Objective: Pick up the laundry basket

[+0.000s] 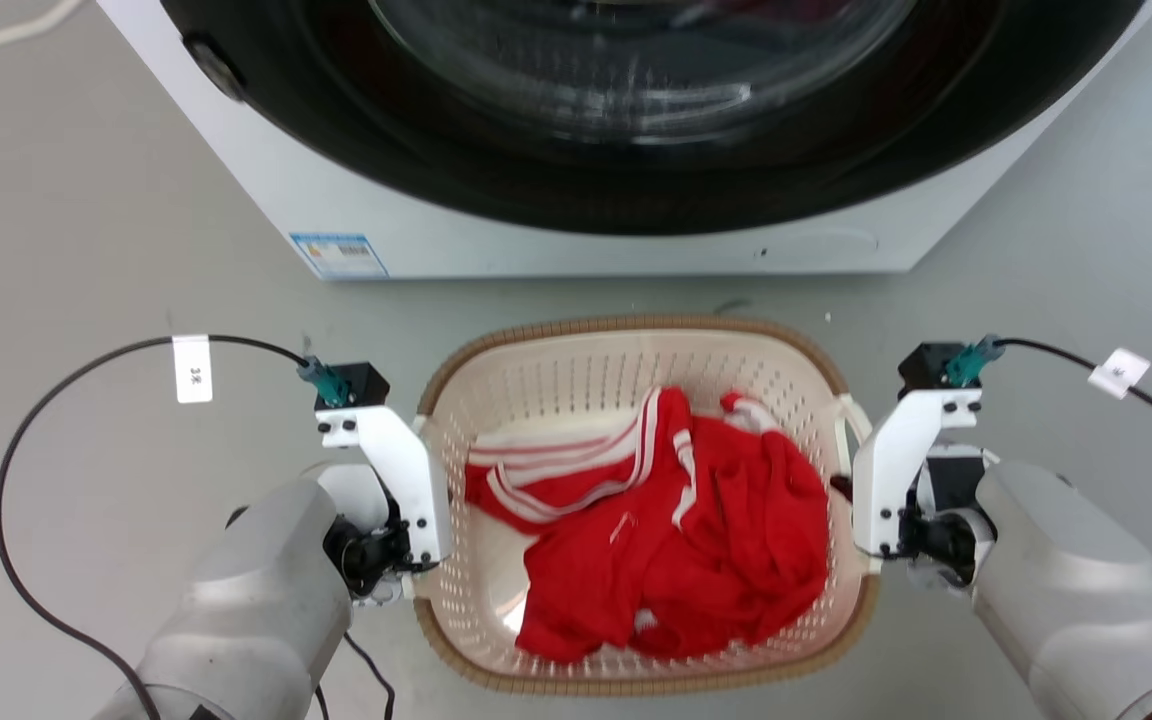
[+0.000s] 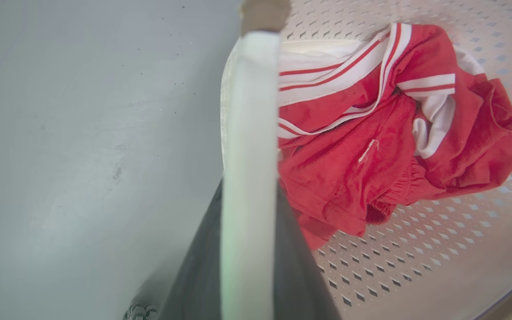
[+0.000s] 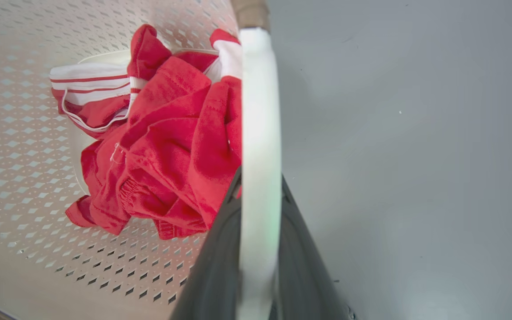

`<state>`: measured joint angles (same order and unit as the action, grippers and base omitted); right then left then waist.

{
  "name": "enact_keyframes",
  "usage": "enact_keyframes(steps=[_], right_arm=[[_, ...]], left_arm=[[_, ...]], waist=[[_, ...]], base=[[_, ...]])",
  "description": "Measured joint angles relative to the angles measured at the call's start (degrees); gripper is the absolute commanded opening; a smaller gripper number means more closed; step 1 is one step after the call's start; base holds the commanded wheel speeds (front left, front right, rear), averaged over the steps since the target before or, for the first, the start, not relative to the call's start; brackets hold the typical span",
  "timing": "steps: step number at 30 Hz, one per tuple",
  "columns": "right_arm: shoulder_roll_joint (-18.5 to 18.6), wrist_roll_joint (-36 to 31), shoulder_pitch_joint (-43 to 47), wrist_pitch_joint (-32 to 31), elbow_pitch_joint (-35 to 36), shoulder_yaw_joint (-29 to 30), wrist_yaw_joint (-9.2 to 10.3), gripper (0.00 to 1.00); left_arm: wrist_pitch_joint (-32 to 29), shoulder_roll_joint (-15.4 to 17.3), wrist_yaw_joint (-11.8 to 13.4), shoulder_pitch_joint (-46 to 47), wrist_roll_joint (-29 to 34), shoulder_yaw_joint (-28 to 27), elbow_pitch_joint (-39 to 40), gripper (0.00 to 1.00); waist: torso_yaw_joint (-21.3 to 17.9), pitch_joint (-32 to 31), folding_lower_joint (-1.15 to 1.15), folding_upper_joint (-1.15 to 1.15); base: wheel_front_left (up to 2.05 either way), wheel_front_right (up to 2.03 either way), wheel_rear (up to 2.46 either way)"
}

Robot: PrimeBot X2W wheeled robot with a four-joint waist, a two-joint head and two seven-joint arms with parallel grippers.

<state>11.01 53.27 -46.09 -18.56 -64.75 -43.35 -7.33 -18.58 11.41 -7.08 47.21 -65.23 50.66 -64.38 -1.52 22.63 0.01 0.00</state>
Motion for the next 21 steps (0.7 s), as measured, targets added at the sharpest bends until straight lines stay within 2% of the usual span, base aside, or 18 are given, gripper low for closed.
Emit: enact_keyframes(steps=[8, 21], right_arm=[[0.2, 3.4, 2.2, -7.2, -1.5, -1.0, -0.04, 0.00], [-0.5, 6.1, 3.1, -13.6, -4.1, -1.7, -0.05, 0.00]], left_arm=[[-8.0, -0.5, 0.0, -1.7, -3.2, 0.9, -1.4, 0.00], [-13.8, -0.6, 0.0, -3.6, -6.0, 1.9, -1.8, 0.00]], waist=[[0.1, -8.5, 0.00, 0.00], [-0.6, -17.6, 0.01, 0.00]], base=[[0.00, 0.00, 0.00], [0.00, 0.00, 0.00]])
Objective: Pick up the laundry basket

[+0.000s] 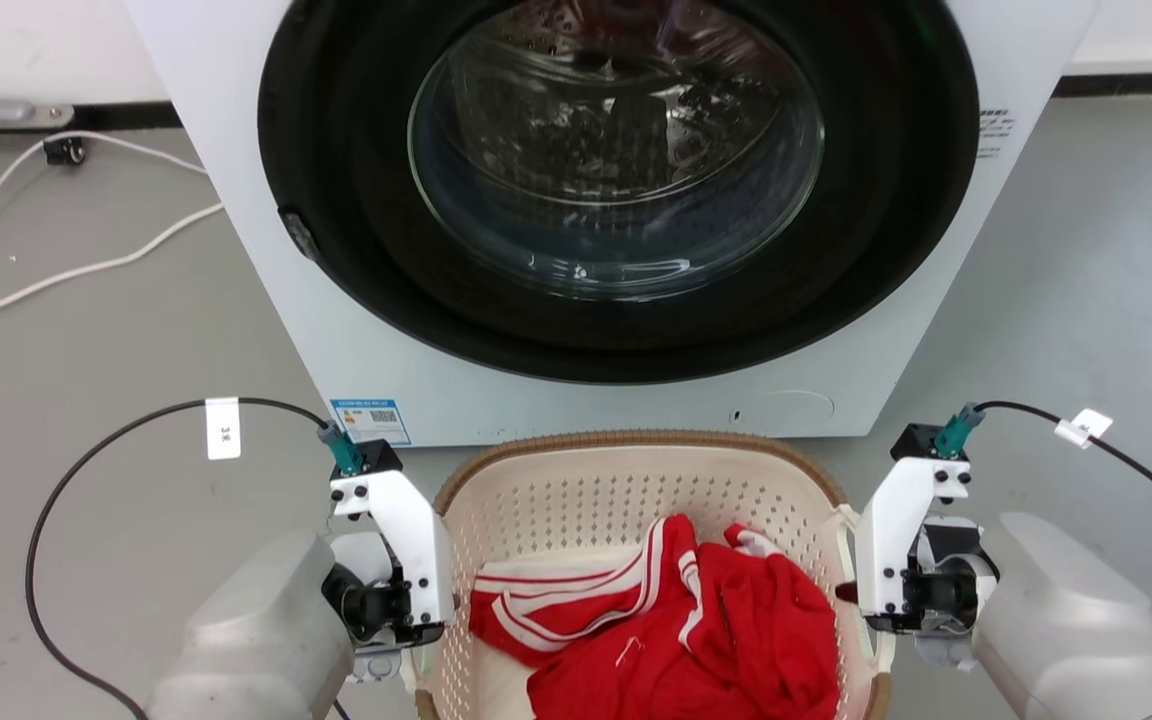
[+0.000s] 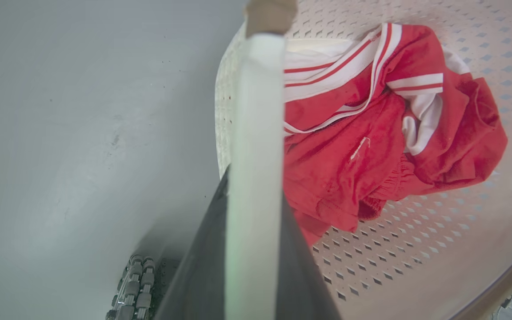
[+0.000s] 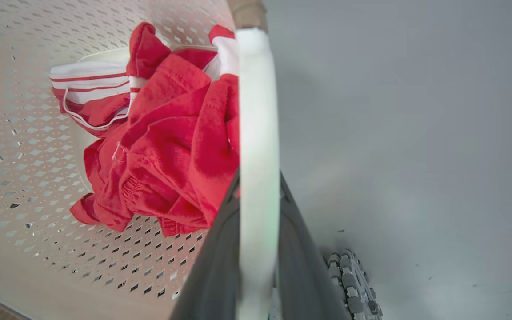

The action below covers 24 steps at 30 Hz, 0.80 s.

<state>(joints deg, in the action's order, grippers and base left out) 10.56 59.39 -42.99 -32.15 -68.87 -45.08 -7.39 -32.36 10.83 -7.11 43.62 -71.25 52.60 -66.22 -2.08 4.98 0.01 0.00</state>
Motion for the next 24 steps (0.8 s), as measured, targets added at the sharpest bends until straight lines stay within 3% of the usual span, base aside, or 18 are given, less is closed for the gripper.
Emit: enact_keyframes(steps=[11, 24], right_arm=[[-1.6, 1.0, 3.5, -3.3, -2.7, -0.7, 0.01, 0.00], [-1.6, 1.2, 3.7, -2.6, -2.8, -1.2, 0.01, 0.00]], left_arm=[[-0.7, -0.6, 0.0, -5.4, -2.0, 0.6, -0.8, 0.00], [0.0, -0.7, 0.0, -5.9, -2.6, 1.2, -0.8, 0.00]], waist=[[0.0, -5.5, 0.00, 0.00], [-0.3, -5.8, -0.01, 0.00]], base=[[0.00, 0.00, 0.00], [0.00, 0.00, 0.00]])
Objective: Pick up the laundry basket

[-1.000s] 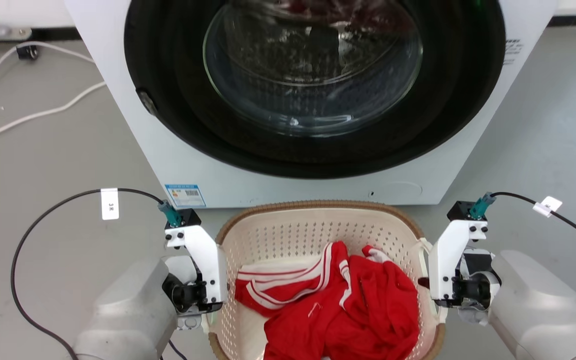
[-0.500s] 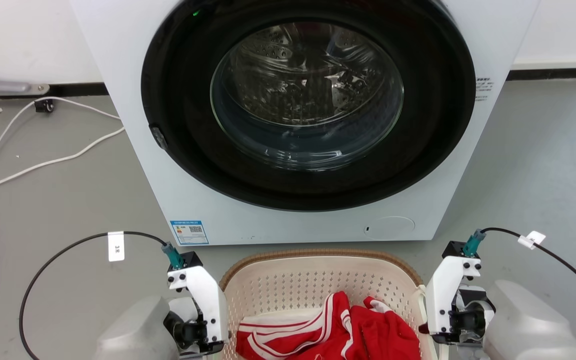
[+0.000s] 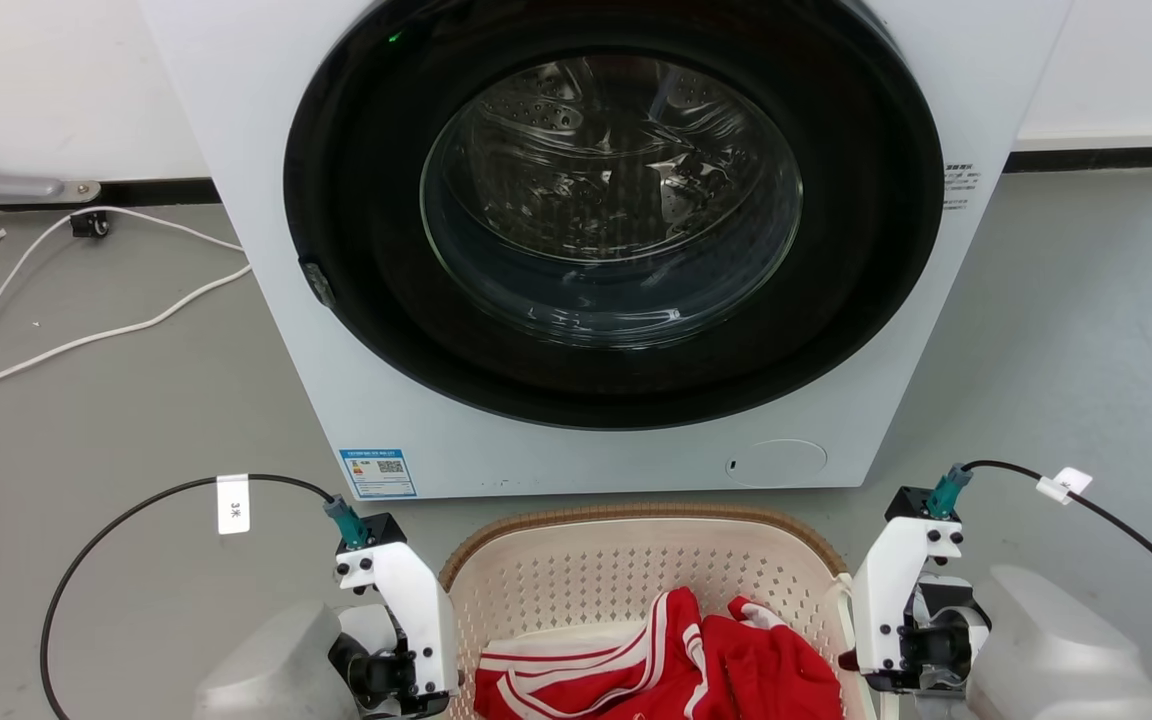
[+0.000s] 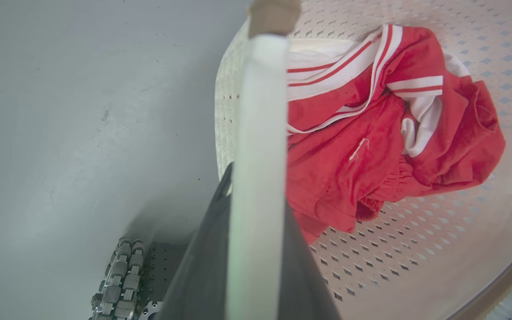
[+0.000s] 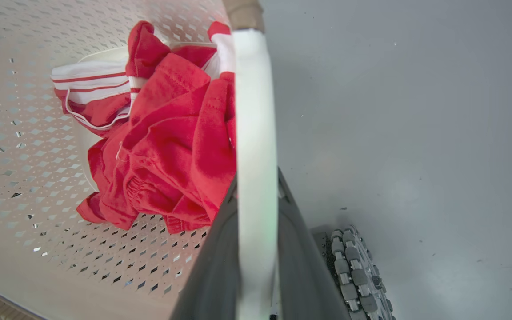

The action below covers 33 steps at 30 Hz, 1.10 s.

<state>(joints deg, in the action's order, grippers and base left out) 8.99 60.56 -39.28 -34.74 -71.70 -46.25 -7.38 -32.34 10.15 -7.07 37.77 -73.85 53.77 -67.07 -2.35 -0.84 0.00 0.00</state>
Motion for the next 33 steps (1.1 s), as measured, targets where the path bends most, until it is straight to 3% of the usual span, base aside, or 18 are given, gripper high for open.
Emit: enact_keyframes(steps=[33], right_arm=[[0.0, 1.1, -0.5, 1.3, 0.2, -1.0, 0.04, 0.00]], left_arm=[[2.3, -0.1, 0.0, -0.1, -1.5, 1.1, -0.4, 0.00]], waist=[[0.2, 0.3, -0.01, 0.00]], base=[[0.00, 0.00, 0.00]])
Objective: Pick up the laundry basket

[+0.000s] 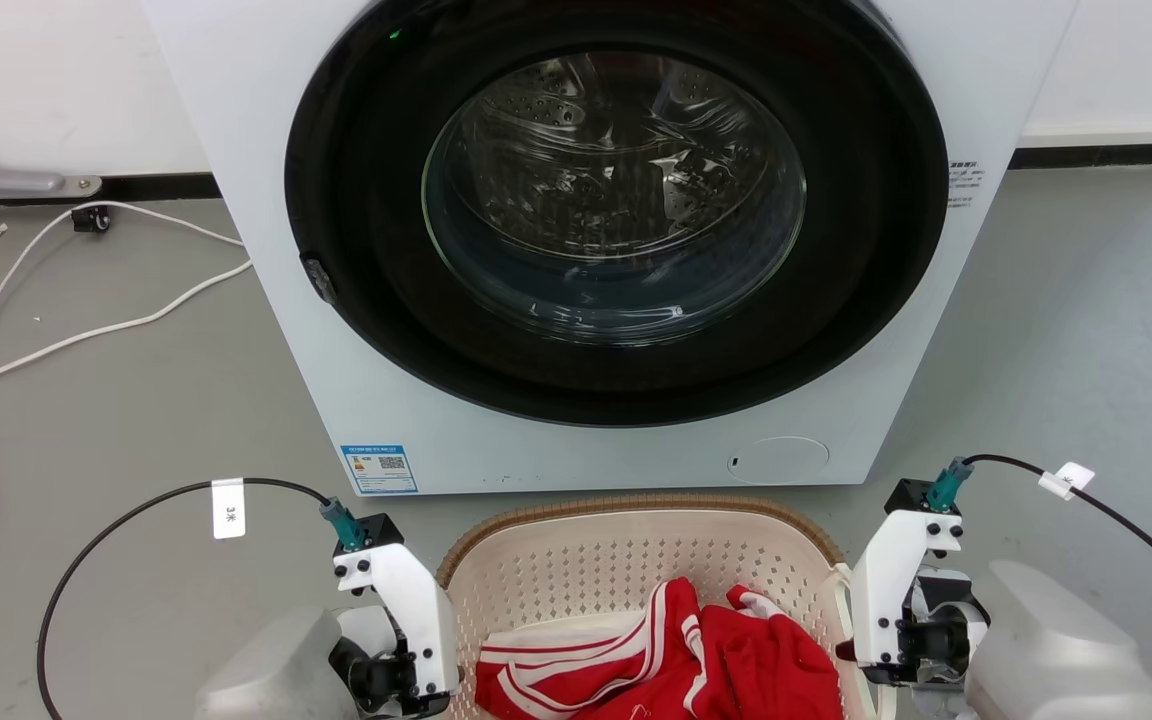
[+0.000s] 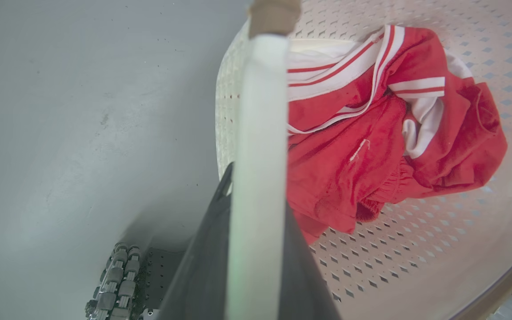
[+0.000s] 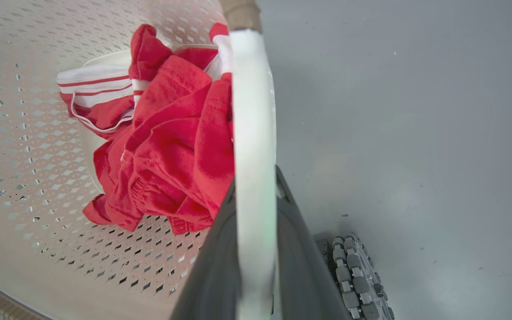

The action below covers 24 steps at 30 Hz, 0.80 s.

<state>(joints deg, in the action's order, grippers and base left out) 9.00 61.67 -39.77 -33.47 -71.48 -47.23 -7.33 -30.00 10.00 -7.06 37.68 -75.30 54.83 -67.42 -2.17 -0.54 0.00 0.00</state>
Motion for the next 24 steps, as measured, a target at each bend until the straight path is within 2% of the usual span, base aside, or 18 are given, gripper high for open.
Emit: enact_keyframes(steps=[24], right_arm=[[0.0, 1.2, -0.2, 0.5, -0.2, -0.5, 0.00, 0.00]], left_arm=[[0.5, 0.2, 0.0, 0.0, -0.9, 0.9, 0.0, 0.00]], waist=[[-0.1, 0.2, 0.00, 0.00]], base=[[0.00, 0.00, 0.00]])
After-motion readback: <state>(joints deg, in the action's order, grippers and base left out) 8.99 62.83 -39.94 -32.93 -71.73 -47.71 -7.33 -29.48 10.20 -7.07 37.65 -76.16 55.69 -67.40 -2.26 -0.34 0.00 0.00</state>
